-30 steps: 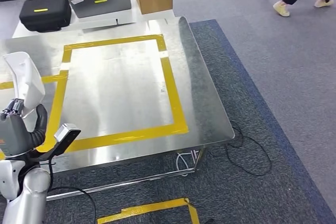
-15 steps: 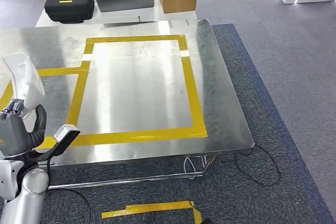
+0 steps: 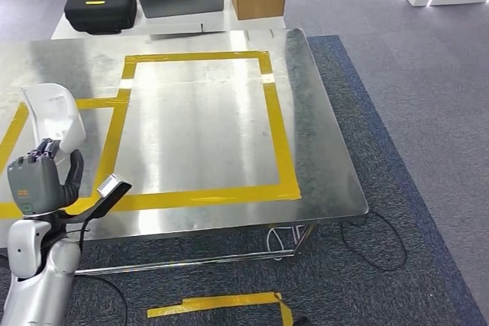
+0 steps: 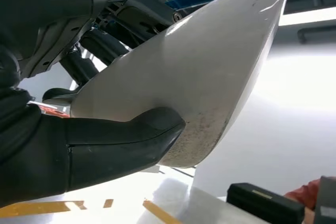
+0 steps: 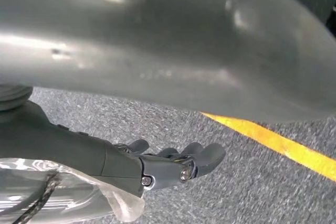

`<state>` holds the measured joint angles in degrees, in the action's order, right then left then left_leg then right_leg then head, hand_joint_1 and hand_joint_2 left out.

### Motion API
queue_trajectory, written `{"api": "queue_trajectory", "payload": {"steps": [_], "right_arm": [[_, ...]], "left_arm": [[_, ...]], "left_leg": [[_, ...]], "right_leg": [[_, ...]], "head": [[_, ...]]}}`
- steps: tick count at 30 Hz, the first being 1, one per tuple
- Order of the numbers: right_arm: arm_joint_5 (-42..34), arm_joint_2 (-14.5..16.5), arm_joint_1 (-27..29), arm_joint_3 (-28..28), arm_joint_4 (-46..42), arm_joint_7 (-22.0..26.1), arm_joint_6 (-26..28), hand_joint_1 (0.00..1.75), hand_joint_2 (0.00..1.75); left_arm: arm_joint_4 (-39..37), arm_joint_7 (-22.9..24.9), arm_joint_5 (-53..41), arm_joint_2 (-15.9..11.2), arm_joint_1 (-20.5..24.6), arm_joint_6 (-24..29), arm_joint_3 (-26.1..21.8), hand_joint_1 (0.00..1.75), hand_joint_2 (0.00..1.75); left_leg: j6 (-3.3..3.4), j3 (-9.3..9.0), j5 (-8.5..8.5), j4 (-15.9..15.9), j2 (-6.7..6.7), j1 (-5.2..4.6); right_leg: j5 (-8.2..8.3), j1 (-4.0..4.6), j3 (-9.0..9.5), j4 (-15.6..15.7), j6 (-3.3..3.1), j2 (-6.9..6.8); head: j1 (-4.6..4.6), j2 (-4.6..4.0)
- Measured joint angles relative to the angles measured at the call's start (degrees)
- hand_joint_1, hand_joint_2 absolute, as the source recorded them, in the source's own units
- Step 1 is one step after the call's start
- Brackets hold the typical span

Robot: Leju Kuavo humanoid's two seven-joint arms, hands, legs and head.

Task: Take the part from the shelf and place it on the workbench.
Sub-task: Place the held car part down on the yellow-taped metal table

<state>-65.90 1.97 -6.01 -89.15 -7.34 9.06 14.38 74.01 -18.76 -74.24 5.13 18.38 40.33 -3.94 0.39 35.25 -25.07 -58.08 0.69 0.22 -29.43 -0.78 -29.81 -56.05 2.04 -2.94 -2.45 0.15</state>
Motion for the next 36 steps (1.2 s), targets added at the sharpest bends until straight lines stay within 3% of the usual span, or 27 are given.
{"api": "queue_trajectory", "payload": {"steps": [13, 17, 20, 24, 36], "right_arm": [[-0.2, 0.0, -0.1, 0.0, 0.0, 0.0, -0.4, 0.0, 0.0], [-0.4, 0.0, -0.1, 0.0, 0.0, 0.0, -0.3, 0.0, 0.0], [-0.4, 0.0, -0.1, 0.0, 0.0, 0.0, -0.2, 0.0, 0.0], [-0.4, 0.0, -0.1, 0.0, 0.0, 0.0, -0.1, 0.0, 0.0], [-0.5, 0.0, -0.1, -0.1, 0.0, 0.4, -0.4, 0.0, 0.0]], "left_arm": [[-12.7, 6.6, -1.6, -4.2, 6.2, 0.0, 3.2, 1.75, 1.75], [-16.7, 7.9, -1.7, -5.6, 8.1, 0.0, 3.3, 0.0, 1.75], [-17.9, 7.1, -1.0, -6.4, 8.5, 0.0, 3.2, 0.0, 1.75], [-18.4, 5.1, 0.7, -6.9, 8.5, 0.0, 3.1, 0.0, 0.0], [-18.2, 2.5, 1.1, -7.2, 7.9, 0.0, 2.7, 0.0, 0.0]], "left_leg": [[-0.03, -0.03, 0.04, 0.0, 0.03, 0.09], [-0.03, -0.03, 0.04, 0.0, 0.05, 0.09], [-0.03, -0.03, 0.04, 0.0, 0.05, 0.09], [-0.02, -0.03, 0.03, 0.0, 0.05, 0.09], [-0.03, -0.04, 0.04, 0.0, 0.04, 0.08]], "right_leg": [[-0.07, 0.07, -0.06, -0.2, -0.09, 0.05], [-0.07, 0.07, -0.07, -0.2, -0.09, 0.09], [-0.07, 0.07, -0.06, -0.2, -0.09, 0.07], [-0.08, 0.06, -0.06, -0.2, -0.09, 0.05], [-0.07, 0.07, -0.04, -0.2, -0.09, 0.05]], "head": [[-0.01, 0.0], [0.0, 0.0], [-0.01, 0.0], [0.0, 0.0], [0.0, 0.0]]}}
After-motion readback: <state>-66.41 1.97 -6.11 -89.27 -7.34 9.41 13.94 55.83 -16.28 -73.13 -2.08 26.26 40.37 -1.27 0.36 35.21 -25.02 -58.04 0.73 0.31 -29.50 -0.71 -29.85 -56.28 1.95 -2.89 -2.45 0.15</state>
